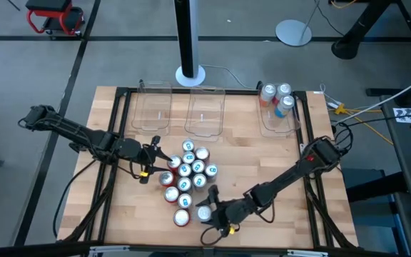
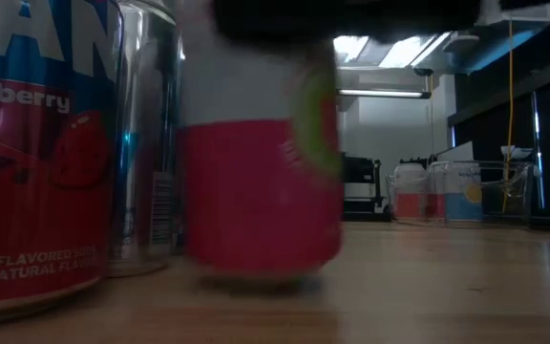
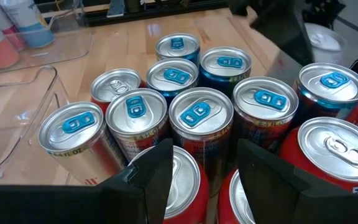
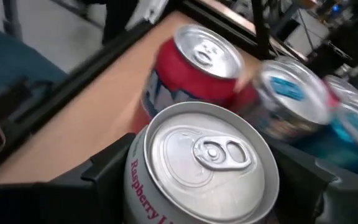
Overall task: Sort soda cans
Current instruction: Put the pink-white soda can into the right transparent bin
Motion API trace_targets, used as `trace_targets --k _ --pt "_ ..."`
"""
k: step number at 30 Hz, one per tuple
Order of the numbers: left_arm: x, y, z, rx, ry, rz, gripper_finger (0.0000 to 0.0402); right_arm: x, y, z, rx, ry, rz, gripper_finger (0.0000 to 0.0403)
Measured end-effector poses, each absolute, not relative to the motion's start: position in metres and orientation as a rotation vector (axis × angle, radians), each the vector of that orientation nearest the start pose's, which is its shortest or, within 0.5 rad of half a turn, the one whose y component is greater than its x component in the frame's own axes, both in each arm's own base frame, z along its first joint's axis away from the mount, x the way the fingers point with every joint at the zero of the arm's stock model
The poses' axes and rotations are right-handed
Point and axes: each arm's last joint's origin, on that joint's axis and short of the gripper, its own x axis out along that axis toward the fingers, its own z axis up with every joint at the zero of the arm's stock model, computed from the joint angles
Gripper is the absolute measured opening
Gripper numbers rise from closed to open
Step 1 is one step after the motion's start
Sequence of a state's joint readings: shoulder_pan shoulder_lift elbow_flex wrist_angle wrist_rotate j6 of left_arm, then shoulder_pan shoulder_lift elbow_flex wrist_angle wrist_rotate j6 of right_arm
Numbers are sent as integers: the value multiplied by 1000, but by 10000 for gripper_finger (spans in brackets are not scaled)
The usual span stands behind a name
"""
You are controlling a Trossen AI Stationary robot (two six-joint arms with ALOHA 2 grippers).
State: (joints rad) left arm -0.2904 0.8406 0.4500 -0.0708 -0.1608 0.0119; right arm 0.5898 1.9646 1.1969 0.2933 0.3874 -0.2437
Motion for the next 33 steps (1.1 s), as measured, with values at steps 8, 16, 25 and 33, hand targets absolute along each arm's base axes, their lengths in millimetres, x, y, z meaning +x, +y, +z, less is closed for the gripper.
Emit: trace_targets --k 8,16,25,33 --pt "173 -47 220 116 449 -130 169 332 222 210 -518 481 166 285" --pt "173 -47 220 118 448 -131 169 302 190 253 -628 582 26 286" --pt "173 -47 220 112 445 -130 169 254 120 309 -747 718 -215 286" --pt "173 -47 220 110 447 -129 169 222 49 334 -742 877 -421 286"
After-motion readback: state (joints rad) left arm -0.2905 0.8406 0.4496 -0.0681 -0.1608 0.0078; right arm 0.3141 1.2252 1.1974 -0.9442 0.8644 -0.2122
